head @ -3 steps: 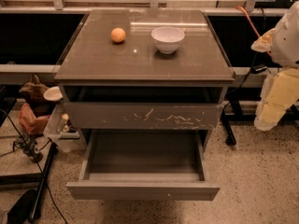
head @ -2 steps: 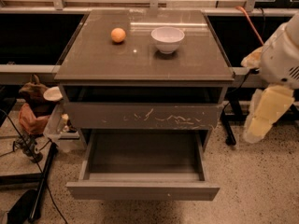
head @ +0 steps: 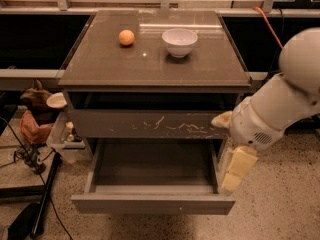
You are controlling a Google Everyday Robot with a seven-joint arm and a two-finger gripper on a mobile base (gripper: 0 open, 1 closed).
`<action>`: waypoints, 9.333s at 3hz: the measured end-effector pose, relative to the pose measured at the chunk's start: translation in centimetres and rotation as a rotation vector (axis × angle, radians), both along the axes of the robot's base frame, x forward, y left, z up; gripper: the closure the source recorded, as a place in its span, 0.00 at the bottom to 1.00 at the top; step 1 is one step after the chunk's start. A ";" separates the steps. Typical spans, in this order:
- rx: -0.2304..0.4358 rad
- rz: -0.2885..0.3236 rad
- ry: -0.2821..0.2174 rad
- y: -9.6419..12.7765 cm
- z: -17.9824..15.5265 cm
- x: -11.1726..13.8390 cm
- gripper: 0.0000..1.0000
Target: Close middle drawer
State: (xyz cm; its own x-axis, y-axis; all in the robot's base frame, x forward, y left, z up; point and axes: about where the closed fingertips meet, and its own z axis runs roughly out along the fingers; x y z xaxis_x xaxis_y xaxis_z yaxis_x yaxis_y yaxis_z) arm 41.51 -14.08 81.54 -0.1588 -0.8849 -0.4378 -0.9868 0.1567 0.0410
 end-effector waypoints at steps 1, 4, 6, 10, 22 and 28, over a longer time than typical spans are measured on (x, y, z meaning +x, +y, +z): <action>0.071 0.064 0.091 2.4 -6.8 -0.3 0.00; 0.181 0.072 0.096 5.3 -14.0 -2.5 0.00; 0.247 0.051 0.158 9.9 -26.1 -3.4 0.00; 0.350 0.029 0.259 12.3 -34.8 -6.9 0.00; 0.243 -0.005 -0.187 5.6 -41.7 14.3 0.00; 0.207 -0.052 -0.233 4.1 -39.6 12.7 0.00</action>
Offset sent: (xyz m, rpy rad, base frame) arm -0.0021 0.0195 -0.0507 0.0549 0.0660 0.0509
